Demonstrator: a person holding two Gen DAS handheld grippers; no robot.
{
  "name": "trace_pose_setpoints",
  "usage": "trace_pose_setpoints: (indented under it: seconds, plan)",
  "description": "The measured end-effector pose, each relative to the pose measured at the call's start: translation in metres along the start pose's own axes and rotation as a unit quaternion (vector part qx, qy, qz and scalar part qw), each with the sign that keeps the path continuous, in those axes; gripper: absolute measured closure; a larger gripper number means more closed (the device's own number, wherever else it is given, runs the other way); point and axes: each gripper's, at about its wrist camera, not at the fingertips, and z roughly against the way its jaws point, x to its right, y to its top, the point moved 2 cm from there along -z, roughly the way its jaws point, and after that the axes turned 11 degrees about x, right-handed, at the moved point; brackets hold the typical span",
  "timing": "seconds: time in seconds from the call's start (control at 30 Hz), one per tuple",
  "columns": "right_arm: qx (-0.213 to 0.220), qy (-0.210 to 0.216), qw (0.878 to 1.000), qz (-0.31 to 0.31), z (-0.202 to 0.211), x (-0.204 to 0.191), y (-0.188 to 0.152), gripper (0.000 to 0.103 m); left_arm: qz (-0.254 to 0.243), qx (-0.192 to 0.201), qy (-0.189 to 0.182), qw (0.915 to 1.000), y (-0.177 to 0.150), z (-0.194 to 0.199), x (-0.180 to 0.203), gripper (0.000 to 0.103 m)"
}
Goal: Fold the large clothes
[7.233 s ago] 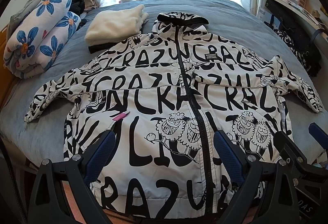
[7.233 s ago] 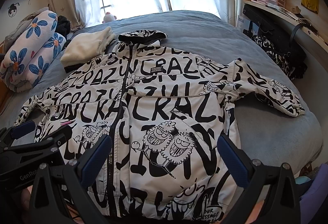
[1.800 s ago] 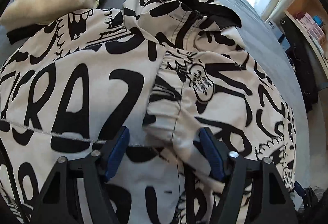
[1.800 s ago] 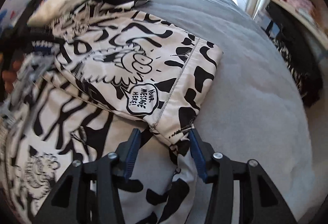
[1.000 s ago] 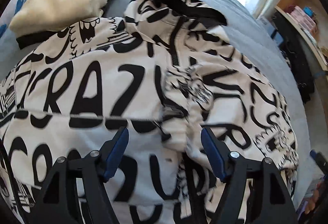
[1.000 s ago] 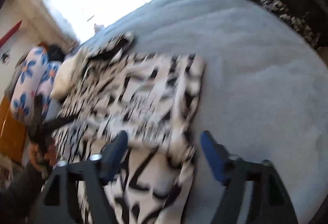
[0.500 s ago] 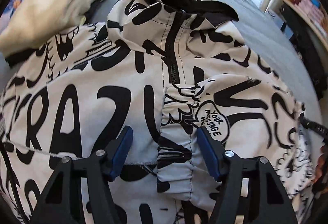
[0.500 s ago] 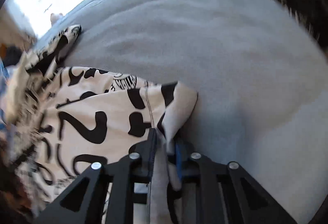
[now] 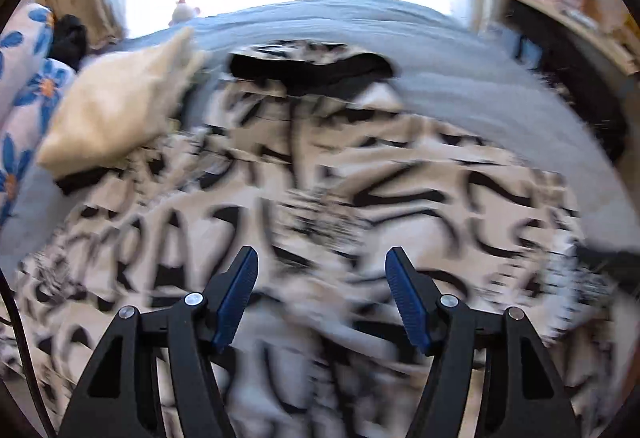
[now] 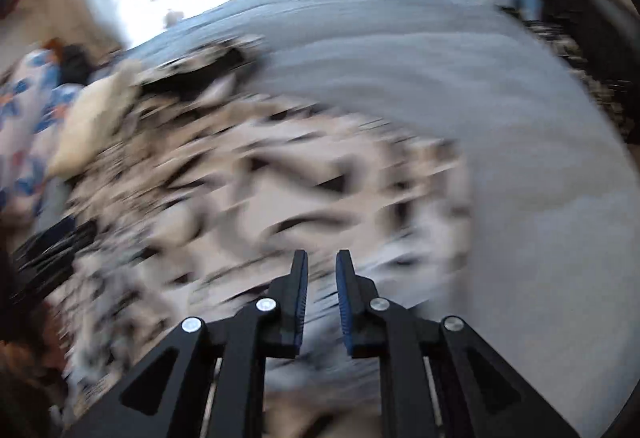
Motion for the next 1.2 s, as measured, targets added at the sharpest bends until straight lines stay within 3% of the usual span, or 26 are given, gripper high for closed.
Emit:
trace_pose_setpoints:
  seconds: [0.07,0.13,0.2,0.33,0.37,0.4,0.47,0.53,0.67,1.2]
  plan:
    - [-0.020,0.024,0.999,0.005,-0.008,-0.026,-0.015,0.089,0.012,-0.022,-0.026,0.9993,-0.011,-0.004,0.019,0.038]
    - [-0.039,0.016,0.999,0.016,-0.019,-0.036,-0.031,0.089,0.017,-0.057,-0.023,0.9979,-0.030,-0.017,0.028,0.038]
    - [-0.047,-0.029,0.998,0.022,-0.024,-0.019,-0.041,0.091,0.018,-0.090,-0.005,0.9958,-0.044,-0.031,0.027,0.038]
    - [-0.012,-0.133,0.991,0.010,0.003,0.052,-0.045,0.096,0.025,-0.090,-0.034,0.9951,-0.055,-0.028,0.013,0.039]
    - [-0.010,-0.122,0.992,-0.006,0.010,0.066,-0.046,0.103,0.023,-0.089,-0.036,0.9951,-0.056,-0.028,0.011,0.039]
    - [-0.011,-0.100,0.994,-0.033,0.017,0.080,-0.048,0.103,0.020,-0.089,-0.033,0.9953,-0.057,-0.026,0.010,0.039]
    - [-0.007,-0.102,0.993,-0.059,0.027,0.097,-0.050,0.103,0.012,-0.095,0.007,0.9954,-0.059,-0.026,0.005,0.030]
    - [-0.007,-0.101,0.993,-0.063,0.030,0.099,-0.049,0.103,0.030,-0.099,0.003,0.9946,-0.060,-0.029,-0.002,0.029]
    - [-0.003,-0.115,0.992,-0.051,0.034,0.082,-0.044,0.100,0.053,-0.091,0.009,0.9944,-0.055,-0.014,-0.010,0.029]
    - [0.034,-0.094,0.994,-0.036,0.104,0.029,-0.050,0.099,0.008,-0.012,0.011,0.9998,-0.039,0.105,-0.001,0.029]
